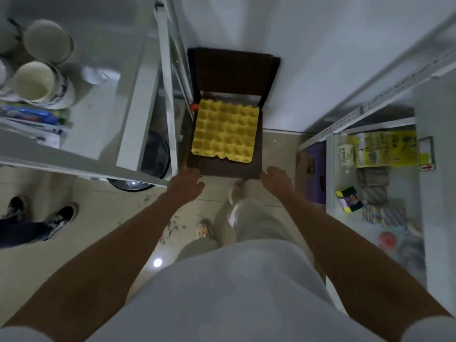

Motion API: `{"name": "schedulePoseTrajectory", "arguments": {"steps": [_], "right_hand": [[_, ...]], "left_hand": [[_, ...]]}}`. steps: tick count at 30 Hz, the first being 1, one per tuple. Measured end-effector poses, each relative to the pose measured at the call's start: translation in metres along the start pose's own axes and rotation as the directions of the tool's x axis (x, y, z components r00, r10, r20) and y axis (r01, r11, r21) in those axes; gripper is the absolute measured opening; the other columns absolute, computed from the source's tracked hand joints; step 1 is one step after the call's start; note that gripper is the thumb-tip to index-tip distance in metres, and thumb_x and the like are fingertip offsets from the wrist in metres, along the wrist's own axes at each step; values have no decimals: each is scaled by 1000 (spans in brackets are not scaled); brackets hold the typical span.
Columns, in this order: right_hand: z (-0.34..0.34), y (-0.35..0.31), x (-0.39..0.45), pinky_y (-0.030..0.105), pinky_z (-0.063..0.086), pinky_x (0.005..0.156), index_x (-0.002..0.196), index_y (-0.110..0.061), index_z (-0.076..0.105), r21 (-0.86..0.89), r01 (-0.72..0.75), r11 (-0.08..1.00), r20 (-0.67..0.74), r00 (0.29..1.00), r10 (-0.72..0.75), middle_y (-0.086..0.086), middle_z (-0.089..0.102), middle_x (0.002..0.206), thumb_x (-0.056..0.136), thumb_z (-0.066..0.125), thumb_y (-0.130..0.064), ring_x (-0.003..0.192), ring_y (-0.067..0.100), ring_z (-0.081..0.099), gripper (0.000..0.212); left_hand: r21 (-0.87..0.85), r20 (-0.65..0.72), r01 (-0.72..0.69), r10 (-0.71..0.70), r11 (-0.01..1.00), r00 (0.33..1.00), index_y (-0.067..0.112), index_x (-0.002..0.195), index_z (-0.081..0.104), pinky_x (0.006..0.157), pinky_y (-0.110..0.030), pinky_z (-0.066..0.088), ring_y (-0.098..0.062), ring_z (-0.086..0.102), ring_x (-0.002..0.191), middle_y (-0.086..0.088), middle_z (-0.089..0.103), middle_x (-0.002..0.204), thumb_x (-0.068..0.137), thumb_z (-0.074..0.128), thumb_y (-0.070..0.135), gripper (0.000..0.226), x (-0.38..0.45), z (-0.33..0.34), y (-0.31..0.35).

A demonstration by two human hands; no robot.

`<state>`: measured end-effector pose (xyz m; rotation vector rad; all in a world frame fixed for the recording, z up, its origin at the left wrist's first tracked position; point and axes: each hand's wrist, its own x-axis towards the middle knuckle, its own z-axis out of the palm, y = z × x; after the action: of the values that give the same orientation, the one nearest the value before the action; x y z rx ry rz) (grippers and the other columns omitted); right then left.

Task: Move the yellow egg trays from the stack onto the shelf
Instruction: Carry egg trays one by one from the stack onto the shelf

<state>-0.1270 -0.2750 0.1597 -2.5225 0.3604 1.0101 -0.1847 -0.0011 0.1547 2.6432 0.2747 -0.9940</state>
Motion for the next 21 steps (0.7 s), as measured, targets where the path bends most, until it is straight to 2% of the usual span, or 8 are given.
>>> {"name": "schedulePoseTrajectory", "arguments": {"steps": [3, 9, 12, 14, 17, 19, 21], "right_hand": [[-2, 1, 36, 41, 47, 99, 122, 1, 63, 40, -32, 999, 69, 997, 29, 22, 63, 128, 101, 44, -31, 119, 39, 60, 42], [-17, -18, 129, 34, 43, 82, 117, 1, 65, 103, -107, 989, 176, 980, 87, 23, 66, 115, 104, 41, -25, 112, 40, 63, 38], [-15, -23, 181, 34, 45, 79, 104, 1, 65, 132, -105, 986, 182, 980, 80, 18, 64, 100, 100, 45, -21, 105, 38, 65, 30], [-10, -24, 214, 35, 47, 78, 103, 0, 66, 134, -127, 983, 171, 980, 104, 17, 66, 100, 98, 47, -20, 100, 35, 65, 28], [4, -27, 258, 31, 43, 74, 93, -10, 64, 162, -164, 973, 137, 980, 142, 12, 64, 95, 94, 46, -20, 86, 29, 59, 21], [13, -29, 287, 30, 41, 72, 90, -13, 63, 181, -177, 967, 105, 982, 160, 9, 62, 90, 94, 45, -20, 83, 28, 57, 19], [24, -31, 316, 28, 40, 63, 90, -14, 63, 207, -204, 957, 87, 978, 190, 4, 60, 83, 93, 46, -21, 81, 28, 58, 19]], "left_hand": [[-99, 48, 42, -37, 994, 998, 15, 159, 43, 116, -47, 43, -35, 46, 147, -15, 46, 160, 105, 51, 34, 58, 32, -3, 9], [-62, 130, 88, -79, 994, 988, 9, 153, 49, 114, -49, 46, -37, 53, 142, -16, 53, 154, 107, 53, 31, 51, 111, -32, 21], [-128, 92, 70, -58, 989, 994, 8, 152, 48, 113, -51, 46, -41, 50, 144, -18, 54, 152, 108, 49, 23, 47, 173, -45, 24], [-212, 83, 137, -121, 968, 989, 6, 150, 49, 114, -54, 44, -43, 49, 143, -21, 52, 153, 109, 48, 23, 44, 216, -44, 20], [-244, 132, 246, -219, 938, 967, -2, 141, 54, 111, -51, 47, -44, 55, 133, -27, 57, 143, 104, 50, 21, 43, 269, -39, 9], [-259, 102, 276, -258, 926, 961, -5, 134, 58, 105, -47, 50, -45, 60, 125, -28, 63, 133, 101, 51, 18, 40, 301, -34, 5], [-254, 81, 292, -281, 922, 956, -6, 127, 62, 98, -46, 52, -46, 64, 119, -28, 66, 127, 99, 53, 19, 38, 332, -28, -1]]}}
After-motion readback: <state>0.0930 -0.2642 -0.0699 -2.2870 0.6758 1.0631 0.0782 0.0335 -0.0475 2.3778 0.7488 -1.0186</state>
